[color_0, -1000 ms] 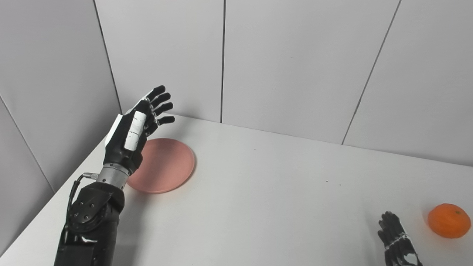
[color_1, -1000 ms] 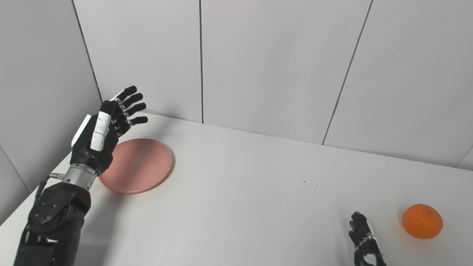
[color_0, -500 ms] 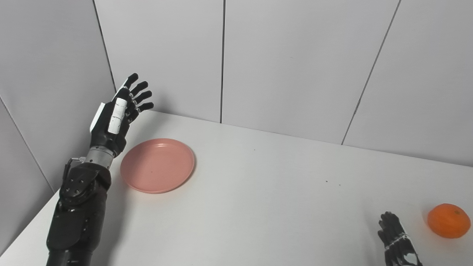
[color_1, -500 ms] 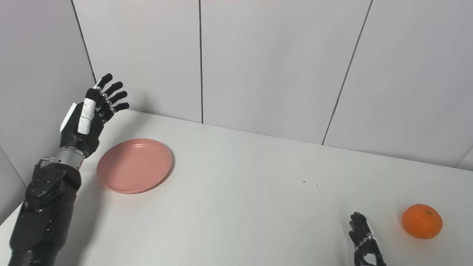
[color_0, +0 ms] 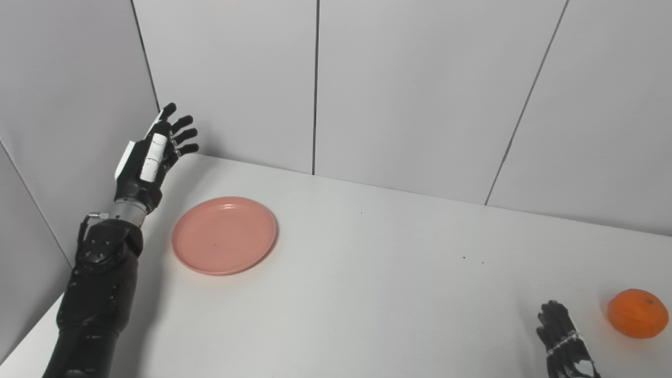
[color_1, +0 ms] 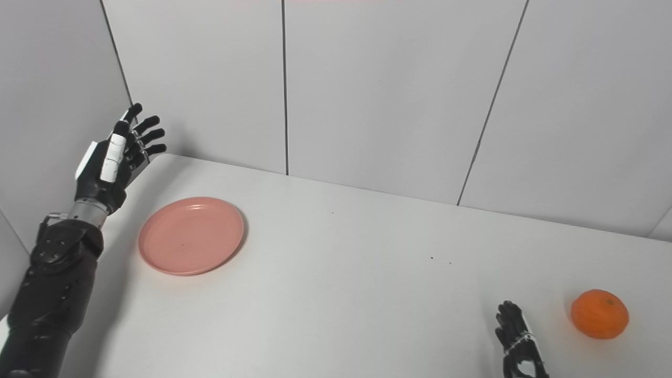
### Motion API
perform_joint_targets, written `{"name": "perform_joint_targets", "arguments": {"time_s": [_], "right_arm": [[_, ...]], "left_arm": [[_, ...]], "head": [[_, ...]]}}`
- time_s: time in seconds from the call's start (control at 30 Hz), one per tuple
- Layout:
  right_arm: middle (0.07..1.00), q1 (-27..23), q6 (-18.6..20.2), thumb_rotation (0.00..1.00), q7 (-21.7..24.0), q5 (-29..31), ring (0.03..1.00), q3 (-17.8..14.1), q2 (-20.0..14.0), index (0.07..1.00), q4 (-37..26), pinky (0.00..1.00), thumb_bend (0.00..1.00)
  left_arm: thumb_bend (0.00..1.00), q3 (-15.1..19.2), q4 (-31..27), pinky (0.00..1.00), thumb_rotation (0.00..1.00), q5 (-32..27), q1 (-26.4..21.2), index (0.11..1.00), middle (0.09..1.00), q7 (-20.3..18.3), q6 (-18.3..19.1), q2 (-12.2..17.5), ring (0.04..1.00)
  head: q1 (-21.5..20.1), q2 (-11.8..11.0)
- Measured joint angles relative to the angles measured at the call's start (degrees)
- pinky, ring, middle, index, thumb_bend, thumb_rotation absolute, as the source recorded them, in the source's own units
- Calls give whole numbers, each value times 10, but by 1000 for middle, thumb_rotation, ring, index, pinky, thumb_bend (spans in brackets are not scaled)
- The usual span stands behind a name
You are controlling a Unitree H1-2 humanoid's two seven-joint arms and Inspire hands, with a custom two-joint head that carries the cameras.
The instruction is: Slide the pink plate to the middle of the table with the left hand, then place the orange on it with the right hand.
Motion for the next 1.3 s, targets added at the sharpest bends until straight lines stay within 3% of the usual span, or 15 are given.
{"name": "perform_joint_targets", "arguments": {"time_s": [0.33,0.5,0.73,0.87,0.97,1.3], "right_arm": [[911,1,0,1000,0,0,930,0,0,884,-1,931,863],[908,1,0,1000,1,1,929,0,0,884,-1,930,861],[918,1,0,1000,0,0,939,0,0,889,-1,953,865],[913,1,0,997,1,1,935,0,0,885,-1,942,856],[911,1,0,999,0,0,934,0,-1,882,-2,937,854],[906,2,0,993,1,3,929,0,0,879,-3,929,839]], "left_arm": [[966,-11,102,660,845,16,-17,937,828,-3,-42,18,823],[949,-14,143,732,833,28,-26,934,840,-2,-60,28,836],[918,-15,165,753,823,27,-31,952,871,-7,-63,27,857],[913,-18,208,754,827,18,-36,968,873,-22,-69,26,854],[923,-28,242,749,849,28,-37,959,827,-22,-86,23,836],[951,-39,323,766,827,28,-60,955,880,-21,-136,22,858]], "head": [[-2,4],[-3,4],[-6,8],[-6,8],[-8,10],[-11,15]]}}
